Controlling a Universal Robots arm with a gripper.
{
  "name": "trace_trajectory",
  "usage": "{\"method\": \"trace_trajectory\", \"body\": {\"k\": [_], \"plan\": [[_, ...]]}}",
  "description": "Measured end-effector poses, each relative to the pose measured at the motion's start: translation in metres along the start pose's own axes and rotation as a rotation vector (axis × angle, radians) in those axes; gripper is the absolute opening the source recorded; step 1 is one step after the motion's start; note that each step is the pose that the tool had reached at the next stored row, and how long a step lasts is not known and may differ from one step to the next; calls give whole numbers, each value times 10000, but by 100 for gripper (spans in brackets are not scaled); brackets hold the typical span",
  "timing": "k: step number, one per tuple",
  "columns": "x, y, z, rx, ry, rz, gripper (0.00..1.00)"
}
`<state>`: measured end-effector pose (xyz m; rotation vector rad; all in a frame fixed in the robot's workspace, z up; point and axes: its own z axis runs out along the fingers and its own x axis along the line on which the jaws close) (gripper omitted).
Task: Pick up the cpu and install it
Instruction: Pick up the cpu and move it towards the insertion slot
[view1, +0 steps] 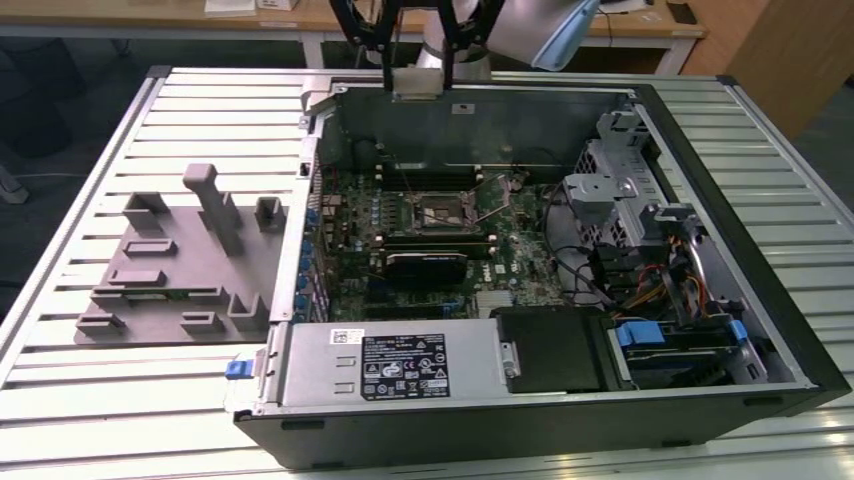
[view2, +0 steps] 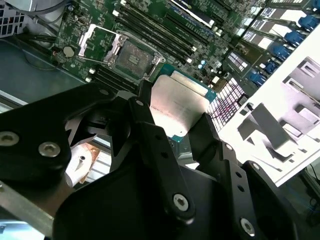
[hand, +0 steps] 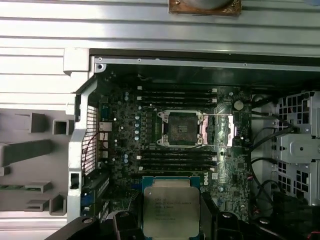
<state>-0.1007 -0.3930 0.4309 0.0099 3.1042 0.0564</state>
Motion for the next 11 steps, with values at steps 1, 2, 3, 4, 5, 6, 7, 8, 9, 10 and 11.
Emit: {"method": "trace_trajectory", "body": {"k": [1,2,3,4,5,6,7,8,9,10,11], "plan": [[-11,1,14,0,3,0,54],[-22,2,28,1,7,0,54],[-33,3,43,0,10,0,54],[-44,5,56,0,13,0,54],[-54,6,68,-1,15,0,54],[-64,7,79,-1,17,1,54],[-73,8,90,0,20,1,54],[-81,10,100,-1,22,1,54],[-90,11,110,-1,24,1,54],[-98,12,119,0,26,1,54],[-107,13,128,0,28,1,54]]}}
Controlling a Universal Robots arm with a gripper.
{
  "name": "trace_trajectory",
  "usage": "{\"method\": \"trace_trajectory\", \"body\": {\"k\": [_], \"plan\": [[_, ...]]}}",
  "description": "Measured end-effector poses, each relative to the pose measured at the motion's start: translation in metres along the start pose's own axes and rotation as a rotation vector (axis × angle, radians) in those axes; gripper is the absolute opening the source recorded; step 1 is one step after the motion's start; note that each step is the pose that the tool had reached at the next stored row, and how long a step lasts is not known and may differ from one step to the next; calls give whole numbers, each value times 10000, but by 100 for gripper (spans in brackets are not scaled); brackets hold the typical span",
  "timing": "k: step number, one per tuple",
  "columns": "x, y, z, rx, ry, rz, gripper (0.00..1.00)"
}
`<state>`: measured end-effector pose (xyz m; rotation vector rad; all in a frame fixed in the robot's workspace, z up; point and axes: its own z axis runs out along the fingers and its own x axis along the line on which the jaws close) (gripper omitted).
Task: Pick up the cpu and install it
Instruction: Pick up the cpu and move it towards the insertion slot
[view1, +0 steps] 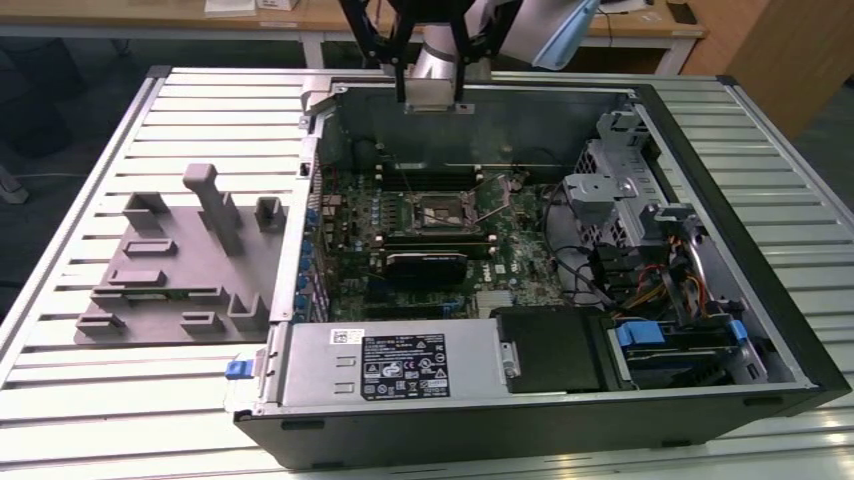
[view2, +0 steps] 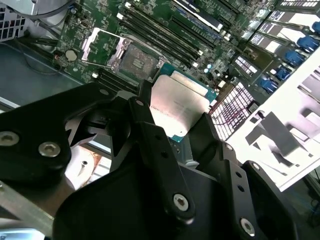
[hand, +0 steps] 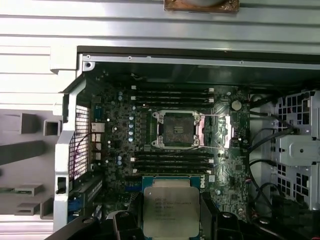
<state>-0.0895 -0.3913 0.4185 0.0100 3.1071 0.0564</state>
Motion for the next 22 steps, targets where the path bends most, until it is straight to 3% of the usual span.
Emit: {"method": "trace_trajectory", "body": {"k": [22], "plan": [[-228,37,184,0,51,1,54]]}}
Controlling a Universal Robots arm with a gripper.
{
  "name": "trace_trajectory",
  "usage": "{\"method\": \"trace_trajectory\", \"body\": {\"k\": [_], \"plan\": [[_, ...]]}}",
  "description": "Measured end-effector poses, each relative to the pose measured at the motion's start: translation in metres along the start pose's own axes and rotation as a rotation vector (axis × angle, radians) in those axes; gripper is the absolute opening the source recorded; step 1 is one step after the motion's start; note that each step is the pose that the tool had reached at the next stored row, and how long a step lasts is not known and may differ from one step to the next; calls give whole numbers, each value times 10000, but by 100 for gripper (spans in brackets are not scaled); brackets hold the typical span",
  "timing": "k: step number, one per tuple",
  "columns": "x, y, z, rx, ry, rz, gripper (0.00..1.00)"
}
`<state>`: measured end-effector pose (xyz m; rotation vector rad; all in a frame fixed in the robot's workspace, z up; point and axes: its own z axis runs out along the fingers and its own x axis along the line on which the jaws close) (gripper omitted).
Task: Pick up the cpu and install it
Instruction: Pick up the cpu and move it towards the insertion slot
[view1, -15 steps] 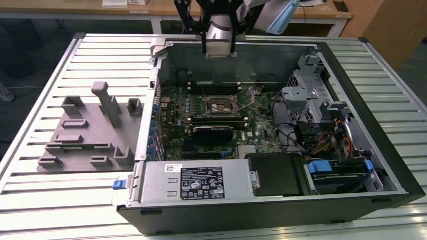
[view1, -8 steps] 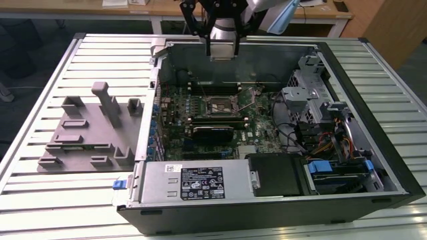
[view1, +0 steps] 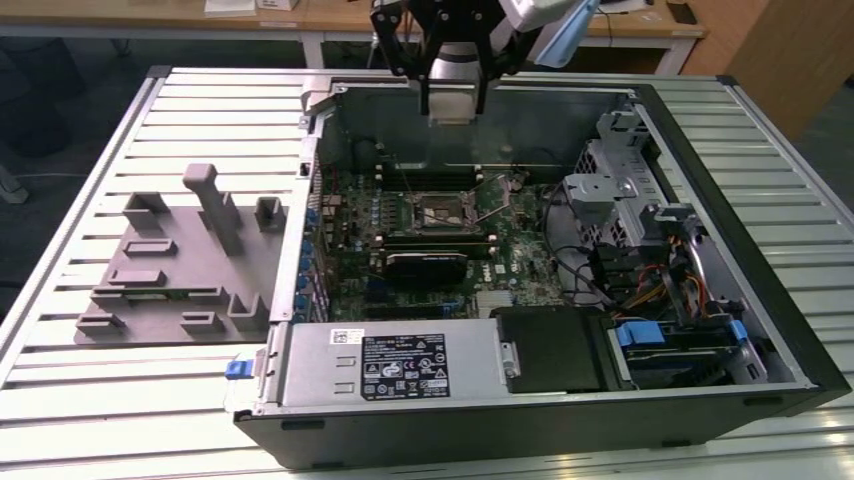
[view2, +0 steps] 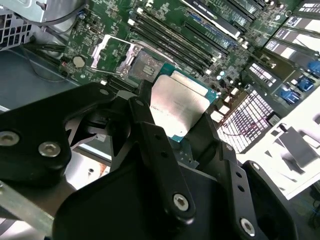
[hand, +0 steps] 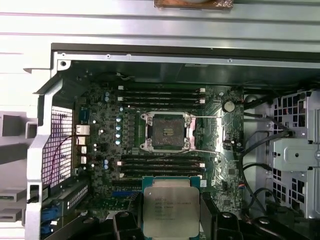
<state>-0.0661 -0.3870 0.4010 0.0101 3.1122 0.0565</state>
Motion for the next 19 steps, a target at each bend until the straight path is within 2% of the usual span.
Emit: {"method": "trace_trajectory", "body": {"k": [19], "plan": [[-208,39,168,2,56,2,54]]}}
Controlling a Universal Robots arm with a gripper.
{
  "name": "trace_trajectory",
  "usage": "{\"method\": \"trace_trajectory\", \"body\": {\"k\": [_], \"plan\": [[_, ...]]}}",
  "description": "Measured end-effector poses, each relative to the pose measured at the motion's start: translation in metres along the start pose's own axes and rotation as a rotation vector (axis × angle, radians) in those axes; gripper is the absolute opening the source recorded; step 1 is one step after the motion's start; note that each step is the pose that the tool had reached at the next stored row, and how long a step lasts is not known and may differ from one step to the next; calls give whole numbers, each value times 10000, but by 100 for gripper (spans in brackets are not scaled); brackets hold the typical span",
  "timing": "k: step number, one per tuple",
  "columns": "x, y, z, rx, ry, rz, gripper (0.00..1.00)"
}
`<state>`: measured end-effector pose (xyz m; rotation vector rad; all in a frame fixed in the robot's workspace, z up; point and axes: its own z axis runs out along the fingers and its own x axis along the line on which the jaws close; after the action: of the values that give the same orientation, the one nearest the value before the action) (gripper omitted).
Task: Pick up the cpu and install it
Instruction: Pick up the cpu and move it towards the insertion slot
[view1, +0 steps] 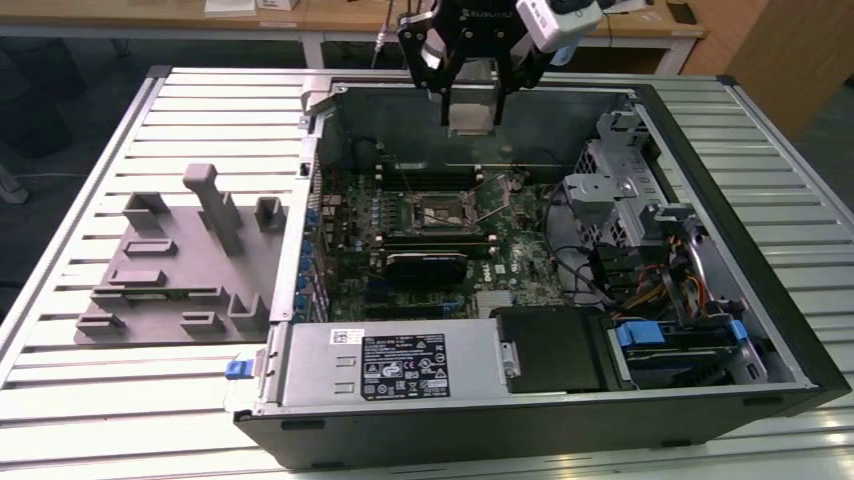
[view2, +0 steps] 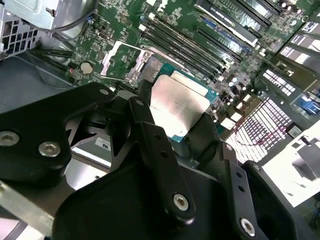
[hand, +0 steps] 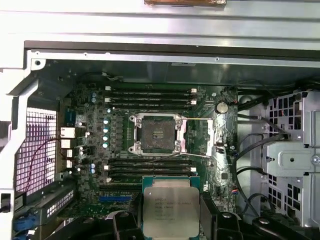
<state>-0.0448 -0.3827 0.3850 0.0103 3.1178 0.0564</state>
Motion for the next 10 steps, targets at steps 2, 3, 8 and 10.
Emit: {"method": "trace_trajectory", "body": {"k": [2,3,8,10], "plan": [[-19,5,17,1,5,0,54],[-29,7,26,1,8,0,54],[-81,19,73,1,22,0,54],[-101,24,90,2,28,1,54]]}}
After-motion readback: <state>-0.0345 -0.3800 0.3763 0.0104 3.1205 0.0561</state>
